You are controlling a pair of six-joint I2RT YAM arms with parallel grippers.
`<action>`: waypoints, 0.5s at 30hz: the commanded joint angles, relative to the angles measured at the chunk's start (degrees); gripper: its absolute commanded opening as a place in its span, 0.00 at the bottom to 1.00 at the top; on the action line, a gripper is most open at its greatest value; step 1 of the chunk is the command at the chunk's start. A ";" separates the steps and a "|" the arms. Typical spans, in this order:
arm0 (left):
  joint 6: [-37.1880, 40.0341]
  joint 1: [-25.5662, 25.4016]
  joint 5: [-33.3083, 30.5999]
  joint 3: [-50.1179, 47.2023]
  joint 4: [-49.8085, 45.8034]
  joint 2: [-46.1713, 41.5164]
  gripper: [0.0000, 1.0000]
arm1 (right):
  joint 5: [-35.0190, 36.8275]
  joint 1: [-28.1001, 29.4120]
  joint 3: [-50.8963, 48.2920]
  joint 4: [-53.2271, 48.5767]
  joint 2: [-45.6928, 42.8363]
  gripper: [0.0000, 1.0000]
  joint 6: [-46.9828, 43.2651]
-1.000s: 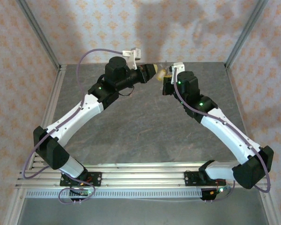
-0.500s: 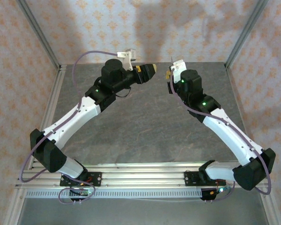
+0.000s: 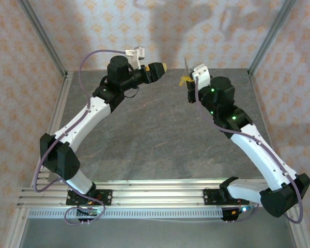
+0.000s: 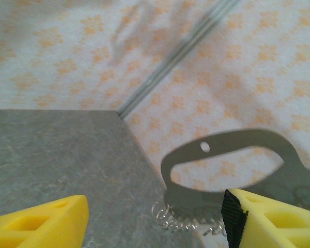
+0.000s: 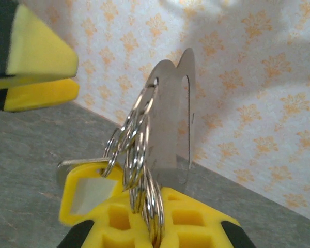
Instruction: Put the keys on the keyring
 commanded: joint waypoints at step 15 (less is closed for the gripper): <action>24.18 -1.93 12.24 -1.08 -1.50 -4.27 0.69 | -14.41 -4.66 7.34 -5.58 1.14 0.00 9.37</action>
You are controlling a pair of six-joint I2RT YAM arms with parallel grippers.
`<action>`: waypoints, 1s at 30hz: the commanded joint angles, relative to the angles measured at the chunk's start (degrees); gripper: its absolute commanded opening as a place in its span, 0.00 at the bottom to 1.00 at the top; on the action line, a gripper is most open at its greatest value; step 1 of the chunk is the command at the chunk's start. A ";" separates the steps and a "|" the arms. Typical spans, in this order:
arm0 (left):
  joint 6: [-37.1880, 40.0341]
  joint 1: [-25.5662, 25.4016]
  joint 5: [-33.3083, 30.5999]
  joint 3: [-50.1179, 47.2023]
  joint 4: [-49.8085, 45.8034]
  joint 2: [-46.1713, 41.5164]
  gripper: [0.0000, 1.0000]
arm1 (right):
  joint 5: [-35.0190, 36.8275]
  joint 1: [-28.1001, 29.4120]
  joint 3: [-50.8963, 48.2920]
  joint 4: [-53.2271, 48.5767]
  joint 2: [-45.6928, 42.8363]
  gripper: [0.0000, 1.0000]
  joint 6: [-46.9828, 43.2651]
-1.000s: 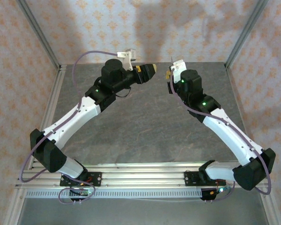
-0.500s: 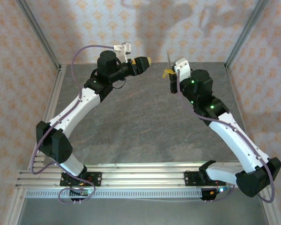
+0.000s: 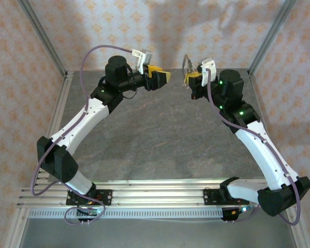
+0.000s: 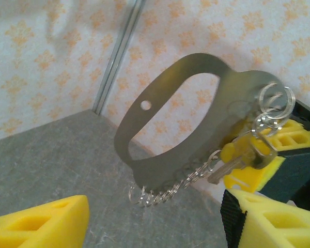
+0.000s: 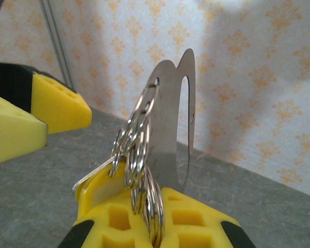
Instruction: Put the keys on the keyring
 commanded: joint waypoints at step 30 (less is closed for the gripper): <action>12.91 -8.09 1.12 6.30 -2.92 3.83 0.67 | -4.55 -0.44 -0.12 0.90 0.06 0.00 2.59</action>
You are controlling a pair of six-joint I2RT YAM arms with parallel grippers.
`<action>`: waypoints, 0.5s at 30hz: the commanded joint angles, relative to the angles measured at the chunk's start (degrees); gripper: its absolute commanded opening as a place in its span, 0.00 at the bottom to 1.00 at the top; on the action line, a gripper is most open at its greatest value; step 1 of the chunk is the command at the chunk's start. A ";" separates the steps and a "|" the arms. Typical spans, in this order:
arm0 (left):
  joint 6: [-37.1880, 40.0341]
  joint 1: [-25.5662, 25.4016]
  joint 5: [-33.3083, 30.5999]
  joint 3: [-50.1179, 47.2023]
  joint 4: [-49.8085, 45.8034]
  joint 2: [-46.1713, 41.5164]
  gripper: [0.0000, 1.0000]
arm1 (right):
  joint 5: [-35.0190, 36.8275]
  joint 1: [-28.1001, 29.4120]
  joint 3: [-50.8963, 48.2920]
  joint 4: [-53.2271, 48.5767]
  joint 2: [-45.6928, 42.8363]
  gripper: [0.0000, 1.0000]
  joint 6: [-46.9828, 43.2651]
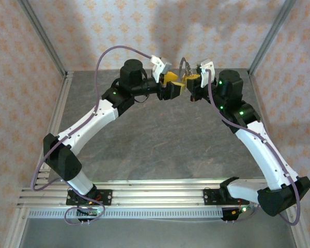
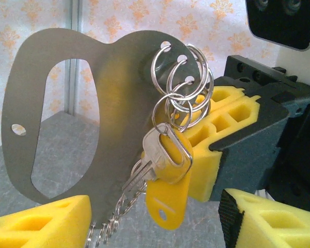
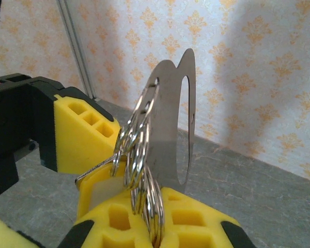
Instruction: Put the keys on the keyring
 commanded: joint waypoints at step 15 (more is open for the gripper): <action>3.03 -0.82 1.23 5.44 0.85 3.74 0.38 | -1.24 -0.37 -0.87 1.85 -0.09 0.00 0.63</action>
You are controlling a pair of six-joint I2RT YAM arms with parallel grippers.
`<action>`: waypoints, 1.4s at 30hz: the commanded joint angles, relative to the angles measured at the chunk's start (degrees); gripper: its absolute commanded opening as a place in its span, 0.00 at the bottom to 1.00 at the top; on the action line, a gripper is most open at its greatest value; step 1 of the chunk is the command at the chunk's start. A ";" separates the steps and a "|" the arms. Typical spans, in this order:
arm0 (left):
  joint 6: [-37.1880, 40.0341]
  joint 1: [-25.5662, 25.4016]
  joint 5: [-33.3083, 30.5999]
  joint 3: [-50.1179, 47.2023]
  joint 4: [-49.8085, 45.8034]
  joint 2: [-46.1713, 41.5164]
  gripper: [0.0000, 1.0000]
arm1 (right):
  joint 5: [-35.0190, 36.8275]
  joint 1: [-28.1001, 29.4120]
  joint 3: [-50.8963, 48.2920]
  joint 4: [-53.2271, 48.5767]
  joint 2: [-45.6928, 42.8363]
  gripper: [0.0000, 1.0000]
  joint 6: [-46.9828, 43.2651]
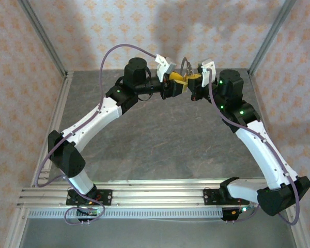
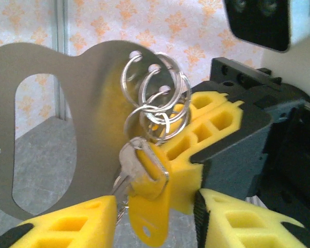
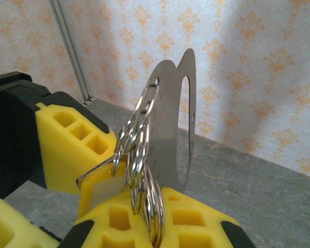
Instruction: Put the keys on the keyring
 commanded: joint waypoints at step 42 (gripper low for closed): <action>12.76 0.89 -4.60 2.80 -9.25 -3.58 0.60 | 1.80 -1.84 -2.69 1.29 -4.19 0.00 -3.00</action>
